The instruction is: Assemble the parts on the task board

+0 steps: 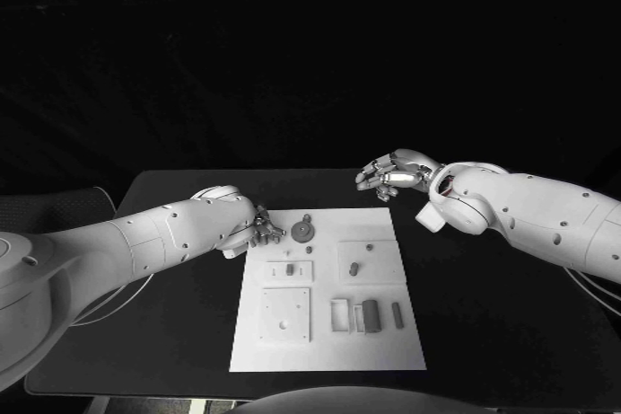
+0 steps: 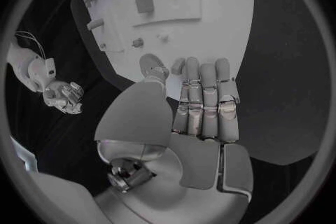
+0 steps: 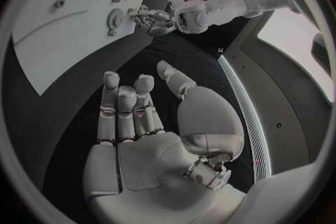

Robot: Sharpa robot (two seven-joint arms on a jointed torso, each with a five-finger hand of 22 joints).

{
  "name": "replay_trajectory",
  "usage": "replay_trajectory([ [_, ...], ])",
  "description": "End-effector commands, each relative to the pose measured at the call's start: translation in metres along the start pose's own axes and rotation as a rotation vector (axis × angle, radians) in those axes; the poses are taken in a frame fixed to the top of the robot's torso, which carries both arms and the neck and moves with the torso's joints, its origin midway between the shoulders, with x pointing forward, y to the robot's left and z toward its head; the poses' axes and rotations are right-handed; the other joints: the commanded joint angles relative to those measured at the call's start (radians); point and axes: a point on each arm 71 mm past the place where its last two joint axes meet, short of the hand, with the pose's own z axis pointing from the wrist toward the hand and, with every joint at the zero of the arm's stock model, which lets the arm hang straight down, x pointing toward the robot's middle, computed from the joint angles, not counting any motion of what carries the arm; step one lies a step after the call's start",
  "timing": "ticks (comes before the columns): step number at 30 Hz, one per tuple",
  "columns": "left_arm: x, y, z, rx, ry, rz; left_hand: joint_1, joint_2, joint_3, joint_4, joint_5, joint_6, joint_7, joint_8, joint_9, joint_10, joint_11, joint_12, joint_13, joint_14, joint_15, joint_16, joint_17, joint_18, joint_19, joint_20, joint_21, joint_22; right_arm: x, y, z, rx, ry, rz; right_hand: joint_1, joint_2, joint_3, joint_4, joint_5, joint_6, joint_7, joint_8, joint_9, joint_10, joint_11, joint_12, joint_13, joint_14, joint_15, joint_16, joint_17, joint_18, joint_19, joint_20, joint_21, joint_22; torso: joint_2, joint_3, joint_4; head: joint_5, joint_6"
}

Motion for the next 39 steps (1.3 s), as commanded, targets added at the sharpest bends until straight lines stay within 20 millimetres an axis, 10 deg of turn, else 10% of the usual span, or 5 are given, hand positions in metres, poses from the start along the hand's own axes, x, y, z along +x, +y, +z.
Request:
replay_trajectory([
  [1,0.0015,-0.002,-0.0001,0.006,0.017,-0.005,0.014,0.003,-0.002,-0.003,0.007,0.009,-0.003,0.005,0.002,0.009,-0.002,0.009,0.004,0.007,-0.006,0.011,0.002,0.008,0.009,-0.002,0.007,0.004,0.0017,0.0005,0.0003,-0.007,0.016,0.003,-0.008,0.001,0.0,-0.001,-0.001,0.045,0.038,-0.004,-0.002,-0.166,0.036,-0.002,-0.001,-0.006,0.002,-0.006,-0.001,0.014,0.006,0.002,-0.006,0.01,0.0,-0.0002,0.0003,-0.001,-0.001],
  [9,0.0008,-0.0027,0.0001,0.005,0.006,0.001,0.043,0.013,-0.012,-0.004,0.008,0.026,-0.015,0.023,0.02,0.012,-0.015,0.057,0.034,0.013,-0.021,0.054,0.017,0.007,0.025,-0.016,0.029,0.033,0.0019,0.0003,0.0002,-0.007,0.017,0.003,-0.008,0.001,0.0,-0.001,-0.001,0.045,0.038,-0.004,-0.002,-0.166,0.036,-0.002,-0.001,-0.006,0.002,-0.006,-0.001,0.014,0.006,0.002,-0.006,0.01,0.0,-0.0013,0.0001,-0.003,-0.002],
  [11,0.0009,-0.0033,0.0001,0.006,0.006,0.006,0.037,-0.034,0.15,0.001,-0.135,0.023,-0.014,0.023,0.028,0.001,-0.015,0.074,0.044,0.01,-0.023,0.065,0.012,-0.002,0.032,-0.013,0.029,0.036,0.002,0.0004,0.0002,-0.007,0.017,0.003,-0.008,0.001,0.0,-0.001,-0.001,0.045,0.038,-0.004,-0.002,-0.166,0.036,-0.002,-0.001,-0.006,0.002,-0.006,-0.001,0.014,0.006,0.002,-0.006,0.01,0.0,-0.0013,0.0002,-0.003,-0.004],
  [28,0.0016,-0.0054,0.0004,0.014,0.009,0.015,0.035,-0.086,0.267,-0.032,-0.144,0.023,-0.016,0.029,0.044,-0.006,-0.016,0.095,0.053,0.005,-0.025,0.082,0.006,0.0,0.026,-0.022,0.04,0.048,0.0027,0.0003,0.0005,-0.007,0.02,0.004,-0.009,0.001,0.0,0.0,-0.001,0.046,0.038,-0.005,-0.002,-0.167,0.037,-0.002,-0.002,-0.006,0.002,-0.006,-0.002,0.014,0.006,0.002,-0.006,0.01,0.0,-0.0012,-0.0001,-0.002,-0.007],
  [39,0.0021,-0.0059,0.0,0.02,0.011,-0.04,-0.034,-0.059,0.423,-0.29,-0.078,0.03,-0.022,0.029,0.063,0.002,-0.018,0.1,0.05,0.012,-0.022,0.101,-0.011,-0.002,0.026,-0.027,0.066,0.046,0.0031,0.0003,0.0006,-0.007,0.021,0.004,-0.01,0.002,0.0,0.0,-0.001,0.045,0.038,-0.005,-0.002,-0.167,0.037,-0.001,-0.002,-0.006,0.002,-0.006,-0.002,0.014,0.006,0.002,-0.006,0.011,0.0,-0.0007,0.0,0.0,-0.009],
])
